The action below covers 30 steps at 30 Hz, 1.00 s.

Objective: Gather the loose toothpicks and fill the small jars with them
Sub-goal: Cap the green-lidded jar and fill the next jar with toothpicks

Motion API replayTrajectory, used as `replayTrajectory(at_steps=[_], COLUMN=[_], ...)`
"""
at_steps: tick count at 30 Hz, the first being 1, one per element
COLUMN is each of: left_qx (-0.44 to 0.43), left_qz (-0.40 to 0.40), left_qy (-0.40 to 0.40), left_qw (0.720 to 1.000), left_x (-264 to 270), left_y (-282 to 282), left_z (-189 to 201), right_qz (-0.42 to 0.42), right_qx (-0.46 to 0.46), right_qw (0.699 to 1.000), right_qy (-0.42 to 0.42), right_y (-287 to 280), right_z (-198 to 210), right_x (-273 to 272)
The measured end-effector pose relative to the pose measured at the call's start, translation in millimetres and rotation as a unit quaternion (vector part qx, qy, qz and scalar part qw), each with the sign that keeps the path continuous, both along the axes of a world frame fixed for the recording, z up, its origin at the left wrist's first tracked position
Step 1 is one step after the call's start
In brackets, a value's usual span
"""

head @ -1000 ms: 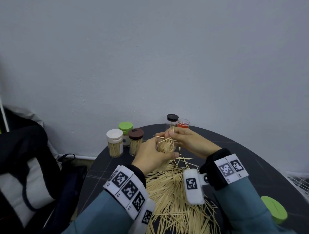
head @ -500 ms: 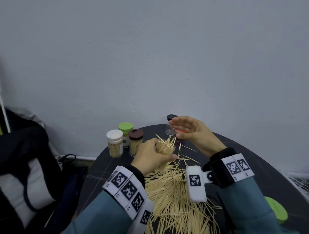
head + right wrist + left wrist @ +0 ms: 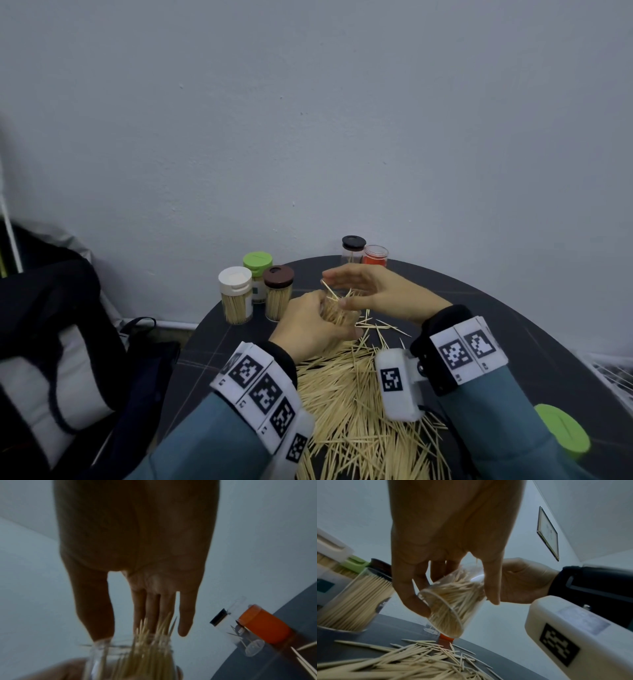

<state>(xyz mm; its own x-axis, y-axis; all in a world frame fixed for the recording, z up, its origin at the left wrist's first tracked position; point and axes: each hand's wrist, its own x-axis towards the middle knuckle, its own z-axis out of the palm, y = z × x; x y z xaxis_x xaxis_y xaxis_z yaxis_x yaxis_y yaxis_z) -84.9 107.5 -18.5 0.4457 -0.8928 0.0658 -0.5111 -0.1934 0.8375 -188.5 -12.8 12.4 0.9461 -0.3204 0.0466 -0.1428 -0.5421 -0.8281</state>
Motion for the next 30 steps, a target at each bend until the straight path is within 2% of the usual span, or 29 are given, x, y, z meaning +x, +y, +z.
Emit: replayTrajectory(at_steps=[5,9,15,20,24,27,30], left_qx=[0.016,0.012,-0.035,-0.076,-0.08,-0.084,-0.087], left_qz=[-0.01,-0.022,0.013,0.034,0.046,0.06,0.065], left_qy=[0.007,0.01,0.027,0.054,0.062,0.065,0.069], left_qw=[1.0,1.0,0.999,0.995,0.994,0.993,0.992], left_x=[0,-1,1,2,2,3,2], left_y=[1,1,0,0,-1,-1,-1], left_z=[0,1,2,2,2,2,2], right_qz=[0.019,-0.013,-0.069,-0.074,-0.087,-0.116,-0.121], right_qx=[0.015,0.029,0.063,0.079,0.064,0.097,0.088], right_qw=[0.998,0.993,0.976,0.975,0.975,0.963,0.963], right_qy=[-0.053,-0.11,-0.197,-0.196,-0.193,-0.223,-0.226], right_y=[4,2,-4,-7,-9,-10,-10], right_z=[0,-3,-1,2,3,1,-2], right_x=[2,5,0,-6,-8,-7,-4])
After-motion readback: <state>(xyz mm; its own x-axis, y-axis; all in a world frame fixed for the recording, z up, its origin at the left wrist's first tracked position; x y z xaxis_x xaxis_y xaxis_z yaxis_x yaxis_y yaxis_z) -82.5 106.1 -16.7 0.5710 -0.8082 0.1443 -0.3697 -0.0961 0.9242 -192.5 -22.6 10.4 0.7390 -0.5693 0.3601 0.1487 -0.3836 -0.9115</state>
